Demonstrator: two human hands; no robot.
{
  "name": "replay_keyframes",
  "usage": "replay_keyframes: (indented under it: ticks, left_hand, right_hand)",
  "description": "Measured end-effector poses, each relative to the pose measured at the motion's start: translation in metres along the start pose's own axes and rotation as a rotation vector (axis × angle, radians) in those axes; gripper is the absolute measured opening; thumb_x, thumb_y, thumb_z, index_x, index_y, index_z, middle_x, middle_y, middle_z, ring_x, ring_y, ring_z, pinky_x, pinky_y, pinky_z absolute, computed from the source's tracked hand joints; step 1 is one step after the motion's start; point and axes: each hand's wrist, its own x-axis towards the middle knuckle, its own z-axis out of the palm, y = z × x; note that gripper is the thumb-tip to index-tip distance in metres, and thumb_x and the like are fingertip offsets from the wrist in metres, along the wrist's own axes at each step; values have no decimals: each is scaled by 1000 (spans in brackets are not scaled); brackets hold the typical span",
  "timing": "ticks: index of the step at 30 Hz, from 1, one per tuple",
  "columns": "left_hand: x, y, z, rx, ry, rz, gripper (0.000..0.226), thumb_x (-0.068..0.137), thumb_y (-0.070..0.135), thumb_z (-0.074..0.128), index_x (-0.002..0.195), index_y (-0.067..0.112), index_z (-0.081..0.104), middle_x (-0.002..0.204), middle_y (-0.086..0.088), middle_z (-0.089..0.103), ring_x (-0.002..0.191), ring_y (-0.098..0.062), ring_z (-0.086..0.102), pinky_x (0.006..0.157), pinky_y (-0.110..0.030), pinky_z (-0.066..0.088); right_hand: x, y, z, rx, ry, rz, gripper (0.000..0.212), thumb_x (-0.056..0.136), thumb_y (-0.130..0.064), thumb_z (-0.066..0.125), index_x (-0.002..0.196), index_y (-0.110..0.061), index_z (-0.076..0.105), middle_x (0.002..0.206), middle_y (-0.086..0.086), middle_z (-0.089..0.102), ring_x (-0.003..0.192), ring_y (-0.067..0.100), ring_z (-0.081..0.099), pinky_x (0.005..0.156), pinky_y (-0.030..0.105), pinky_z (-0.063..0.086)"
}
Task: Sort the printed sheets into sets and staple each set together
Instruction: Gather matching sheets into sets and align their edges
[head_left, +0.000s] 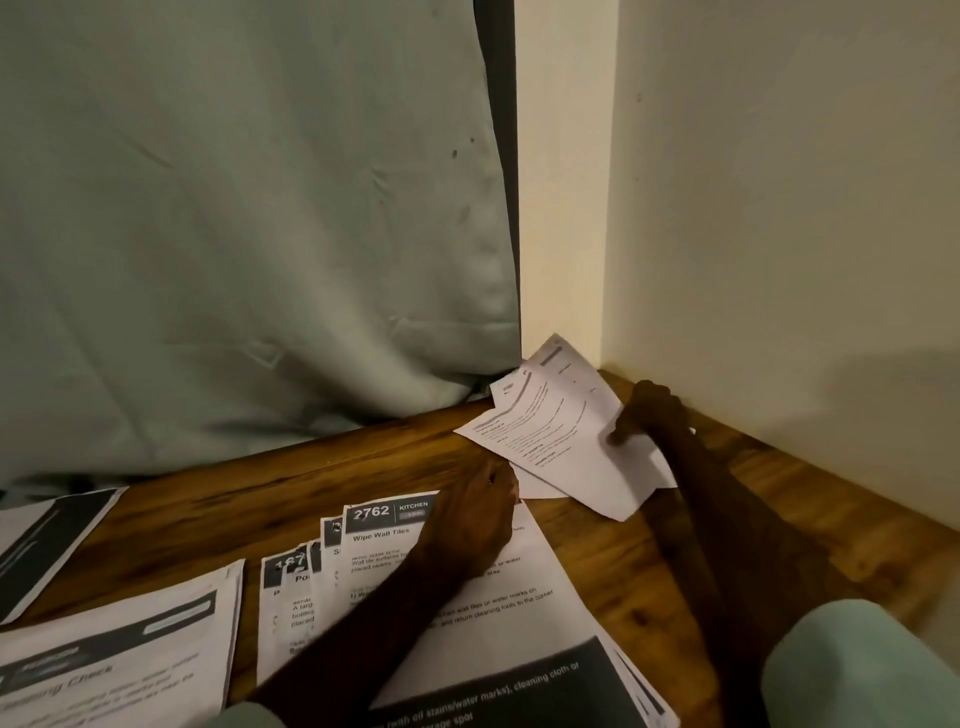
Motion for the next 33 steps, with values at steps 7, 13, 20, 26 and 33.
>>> replay_keyframes:
  ticks: [7, 13, 20, 26, 33]
  left_hand:
    - [0, -1, 3, 30, 22, 21, 41, 108, 25, 46, 148, 16, 42, 152, -6, 45, 135, -22, 47, 112, -35, 39]
    - [-3, 3, 5, 33, 32, -34, 40, 109, 27, 44, 148, 17, 45, 150, -7, 50, 136, -25, 51, 112, -36, 39]
    - [-17, -21, -27, -125, 211, -29, 28, 110, 20, 39, 116, 8, 64, 109, -8, 62, 102, -26, 62, 91, -39, 49]
    - [-49, -89, -92, -707, 262, -523, 44, 109, 37, 42, 81, 11, 64, 94, -21, 71, 79, -29, 59, 73, -34, 41]
    - [-153, -129, -183, -1710, 111, -427, 72, 102, 65, 30, 107, 13, 80, 110, -16, 77, 92, -29, 76, 77, -39, 62]
  right_hand:
    - [-29, 8, -14, 151, 162, -90, 55, 79, -20, 87, 124, -1, 59, 123, 18, 63, 112, 35, 62, 82, 37, 50]
    - [-85, 4, -53, 374, 465, -191, 32, 87, -26, 80, 111, -5, 75, 106, 16, 74, 95, 37, 70, 78, 37, 55]
    - [-163, -13, -72, 692, 553, -232, 28, 88, -25, 79, 88, 4, 77, 84, 15, 73, 75, 30, 67, 69, 34, 51]
    - [-227, -40, -61, 991, 255, -157, 30, 90, -29, 77, 89, -1, 65, 92, 16, 70, 82, 30, 68, 76, 39, 61]
    - [-306, -115, -12, 1056, -188, -97, 41, 94, -40, 71, 113, -14, 45, 101, 4, 55, 86, 23, 56, 78, 38, 47]
